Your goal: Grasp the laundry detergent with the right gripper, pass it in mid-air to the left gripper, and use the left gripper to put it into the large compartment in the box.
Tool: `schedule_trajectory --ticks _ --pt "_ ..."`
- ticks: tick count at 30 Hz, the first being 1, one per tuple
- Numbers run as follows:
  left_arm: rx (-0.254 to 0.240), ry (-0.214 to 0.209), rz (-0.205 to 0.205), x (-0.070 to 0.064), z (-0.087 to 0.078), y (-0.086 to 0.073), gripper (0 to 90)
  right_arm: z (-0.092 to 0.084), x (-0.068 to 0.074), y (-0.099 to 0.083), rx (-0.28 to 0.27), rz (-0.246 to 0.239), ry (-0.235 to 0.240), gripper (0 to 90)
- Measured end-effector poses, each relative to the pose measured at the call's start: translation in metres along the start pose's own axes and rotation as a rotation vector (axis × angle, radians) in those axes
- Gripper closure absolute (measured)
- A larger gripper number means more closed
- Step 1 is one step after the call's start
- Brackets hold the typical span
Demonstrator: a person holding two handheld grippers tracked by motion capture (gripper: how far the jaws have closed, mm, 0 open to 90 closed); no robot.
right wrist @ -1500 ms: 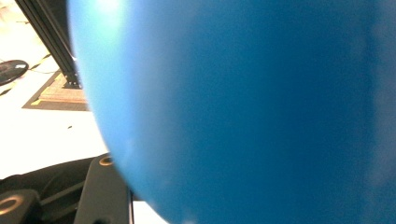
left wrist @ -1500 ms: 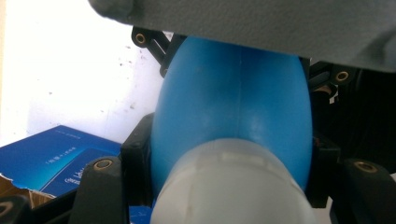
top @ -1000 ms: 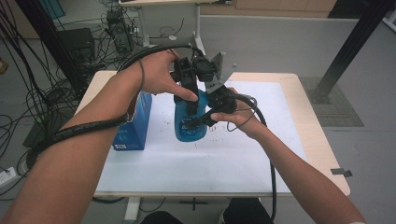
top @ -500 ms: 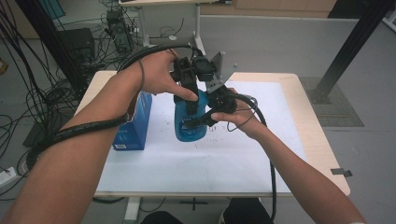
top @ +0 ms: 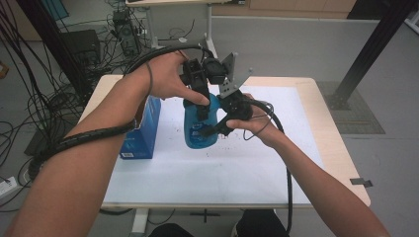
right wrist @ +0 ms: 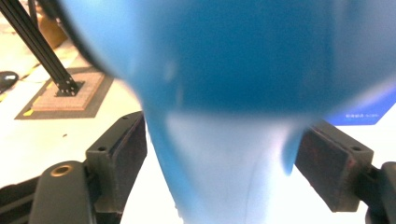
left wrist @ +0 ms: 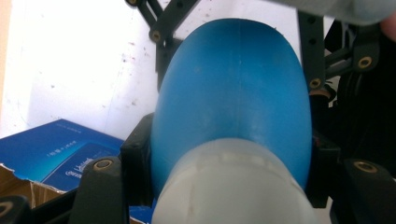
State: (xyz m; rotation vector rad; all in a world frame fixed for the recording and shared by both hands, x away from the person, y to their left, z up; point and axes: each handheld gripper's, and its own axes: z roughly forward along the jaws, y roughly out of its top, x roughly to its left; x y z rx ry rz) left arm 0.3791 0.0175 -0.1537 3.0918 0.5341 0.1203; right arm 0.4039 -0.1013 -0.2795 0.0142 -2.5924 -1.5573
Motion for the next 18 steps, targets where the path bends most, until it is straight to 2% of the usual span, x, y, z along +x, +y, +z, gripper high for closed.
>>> schedule_trajectory --ticks 3,6,8,11,13,18 --pt "0.007 0.002 -0.011 0.001 0.000 -0.001 37.6 -0.004 -0.002 -0.003 0.027 0.012 -0.042 12.2" --pt "0.010 0.007 -0.028 0.002 -0.001 -0.002 37.6 -0.008 -0.002 -0.006 0.052 0.037 -0.049 8.5" --pt "0.016 0.011 -0.042 0.004 -0.002 -0.003 37.6 -0.011 -0.001 -0.007 0.081 0.048 -0.075 1.5" --pt "0.016 0.019 -0.060 0.005 -0.003 -0.006 37.6 -0.016 0.004 -0.010 0.144 0.032 -0.129 2.5" --pt "0.016 0.023 -0.075 0.006 -0.005 -0.008 37.6 -0.020 0.007 -0.011 0.184 0.025 -0.135 4.1" --pt "0.021 0.043 -0.121 0.008 -0.011 -0.011 37.6 -0.035 0.016 -0.016 0.264 0.055 -0.188 4.1"
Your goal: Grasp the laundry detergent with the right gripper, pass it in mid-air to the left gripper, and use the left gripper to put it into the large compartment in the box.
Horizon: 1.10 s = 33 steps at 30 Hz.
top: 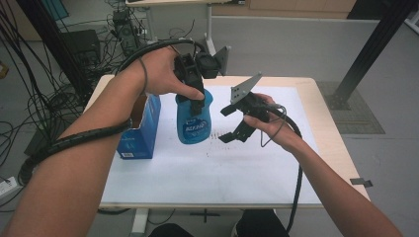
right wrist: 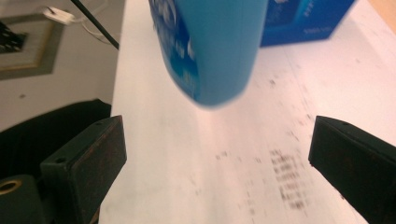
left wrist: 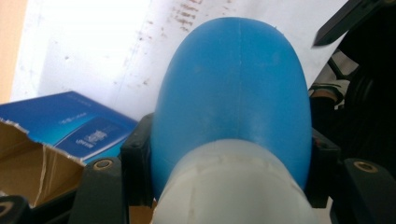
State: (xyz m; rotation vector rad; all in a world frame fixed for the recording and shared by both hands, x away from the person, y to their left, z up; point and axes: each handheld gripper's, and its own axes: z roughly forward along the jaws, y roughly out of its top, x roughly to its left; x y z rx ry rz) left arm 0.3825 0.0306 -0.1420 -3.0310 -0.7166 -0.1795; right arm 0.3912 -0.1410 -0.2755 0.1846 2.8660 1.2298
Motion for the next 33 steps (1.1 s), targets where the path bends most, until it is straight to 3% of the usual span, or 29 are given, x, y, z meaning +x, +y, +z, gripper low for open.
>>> schedule_trajectory --ticks 4,7,11,17,22,28,33 --pt "0.007 0.019 -0.038 0.003 -0.008 -0.002 37.6 -0.014 0.003 -0.008 0.051 0.015 -0.037 4.2" --pt "0.008 0.037 -0.073 0.006 -0.015 -0.004 37.6 -0.026 0.004 -0.015 0.123 0.034 -0.075 4.2" --pt "0.003 0.053 -0.137 0.009 -0.024 -0.008 37.6 -0.042 0.008 -0.023 0.176 0.048 -0.135 4.8" --pt "-0.003 0.065 -0.325 0.025 -0.043 -0.018 37.6 -0.063 0.011 -0.037 0.185 0.095 -0.202 4.9" --pt "-0.015 0.096 -0.466 0.038 -0.062 -0.028 37.6 -0.071 0.015 -0.050 0.219 0.113 -0.186 5.1" --pt "-0.058 0.115 -0.689 0.056 -0.086 -0.042 37.5 -0.079 0.019 -0.058 0.245 0.128 -0.190 5.4" --pt "-0.048 0.131 -0.818 0.074 -0.100 -0.054 37.6 -0.086 0.021 -0.064 0.261 0.141 -0.190 5.6"
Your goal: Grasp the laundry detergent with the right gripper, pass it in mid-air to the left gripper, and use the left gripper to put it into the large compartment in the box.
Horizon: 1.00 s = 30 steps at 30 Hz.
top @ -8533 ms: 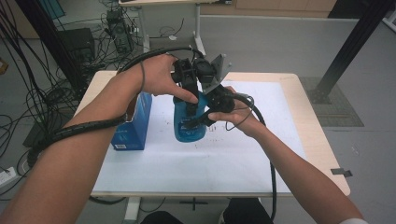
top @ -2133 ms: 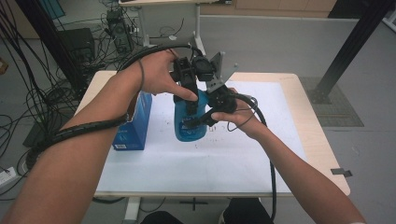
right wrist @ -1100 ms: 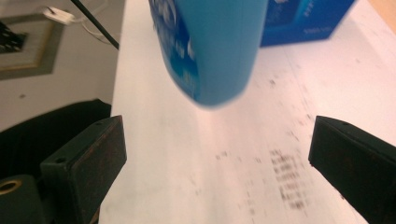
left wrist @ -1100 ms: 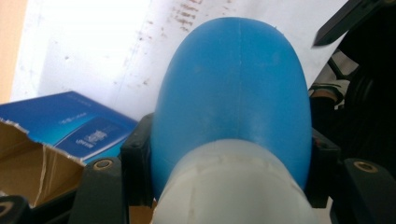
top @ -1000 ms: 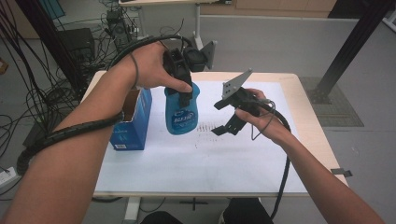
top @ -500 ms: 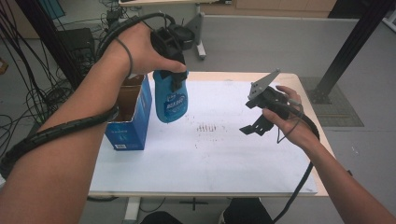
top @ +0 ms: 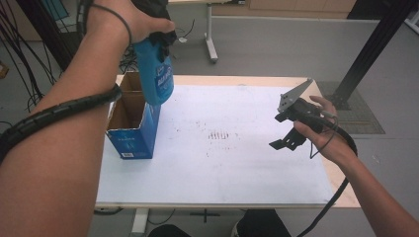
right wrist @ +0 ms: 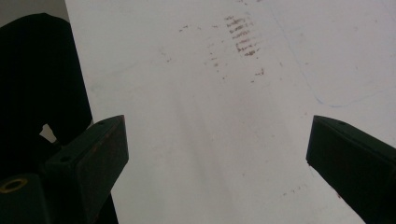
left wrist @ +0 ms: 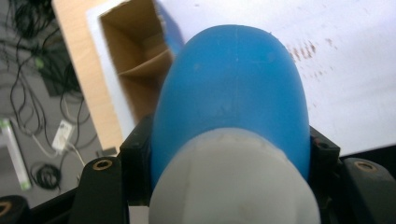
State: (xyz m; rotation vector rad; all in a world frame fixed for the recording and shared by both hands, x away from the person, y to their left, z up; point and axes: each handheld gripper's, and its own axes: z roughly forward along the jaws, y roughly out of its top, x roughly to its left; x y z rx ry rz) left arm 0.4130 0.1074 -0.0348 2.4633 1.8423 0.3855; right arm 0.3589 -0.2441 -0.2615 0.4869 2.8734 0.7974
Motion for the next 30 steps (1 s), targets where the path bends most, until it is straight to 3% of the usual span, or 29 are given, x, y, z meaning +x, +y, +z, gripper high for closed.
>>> schedule_trajectory --ticks 5,12,17,21,25,30 --pt "0.004 -0.004 -0.121 0.021 -0.005 0.003 37.5 -0.005 -0.001 -0.006 0.012 0.008 -0.004 5.6" --pt "0.003 0.006 -0.226 0.042 -0.007 0.005 37.5 -0.009 0.001 -0.008 0.022 0.002 -0.016 5.7" --pt "-0.009 -0.018 -0.309 0.061 -0.004 0.001 37.6 -0.012 0.002 -0.010 0.021 -0.001 -0.021 5.8" --pt "-0.005 -0.020 -0.359 0.076 0.002 -0.003 37.6 -0.014 0.001 -0.012 0.025 0.003 -0.023 5.8" --pt "0.008 -0.001 -0.383 0.085 0.010 -0.005 37.6 -0.014 -0.001 -0.014 0.033 0.004 -0.022 5.8" --pt "0.015 -0.009 -0.412 0.096 0.020 -0.008 37.6 -0.009 -0.004 -0.016 0.045 0.014 -0.013 5.8"
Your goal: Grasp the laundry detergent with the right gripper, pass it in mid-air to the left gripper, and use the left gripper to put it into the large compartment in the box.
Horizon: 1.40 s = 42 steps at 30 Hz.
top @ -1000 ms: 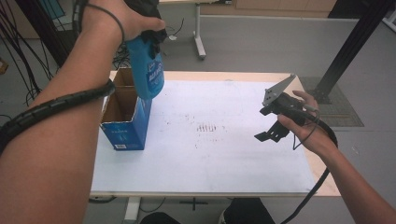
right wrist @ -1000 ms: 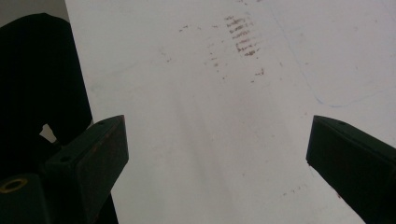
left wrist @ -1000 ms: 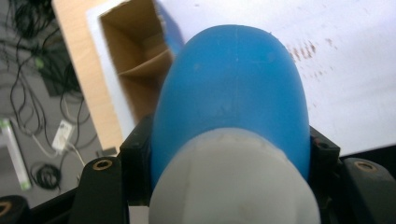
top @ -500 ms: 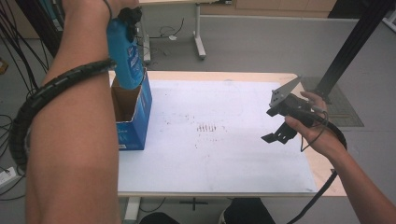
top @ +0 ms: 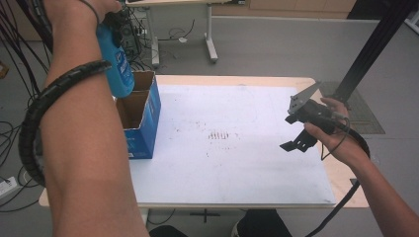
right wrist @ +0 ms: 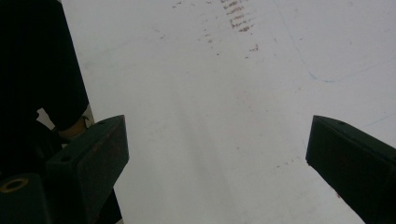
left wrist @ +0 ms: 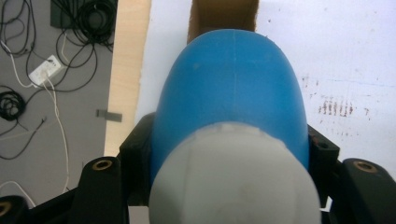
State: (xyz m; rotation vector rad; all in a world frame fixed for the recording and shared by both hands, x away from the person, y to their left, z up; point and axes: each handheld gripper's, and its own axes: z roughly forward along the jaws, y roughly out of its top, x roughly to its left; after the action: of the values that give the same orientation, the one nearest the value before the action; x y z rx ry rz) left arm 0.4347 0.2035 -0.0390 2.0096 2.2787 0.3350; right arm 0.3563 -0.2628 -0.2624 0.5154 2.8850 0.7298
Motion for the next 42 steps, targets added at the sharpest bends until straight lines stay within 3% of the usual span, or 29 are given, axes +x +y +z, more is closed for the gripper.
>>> schedule_trajectory --ticks 15,42 --pt "0.022 0.000 -0.017 0.011 0.027 0.001 37.6 0.008 -0.002 -0.001 0.019 -0.004 0.019 5.8" --pt "0.054 -0.024 0.003 0.016 0.089 -0.002 37.6 0.013 0.002 0.007 0.046 -0.021 0.008 6.0"
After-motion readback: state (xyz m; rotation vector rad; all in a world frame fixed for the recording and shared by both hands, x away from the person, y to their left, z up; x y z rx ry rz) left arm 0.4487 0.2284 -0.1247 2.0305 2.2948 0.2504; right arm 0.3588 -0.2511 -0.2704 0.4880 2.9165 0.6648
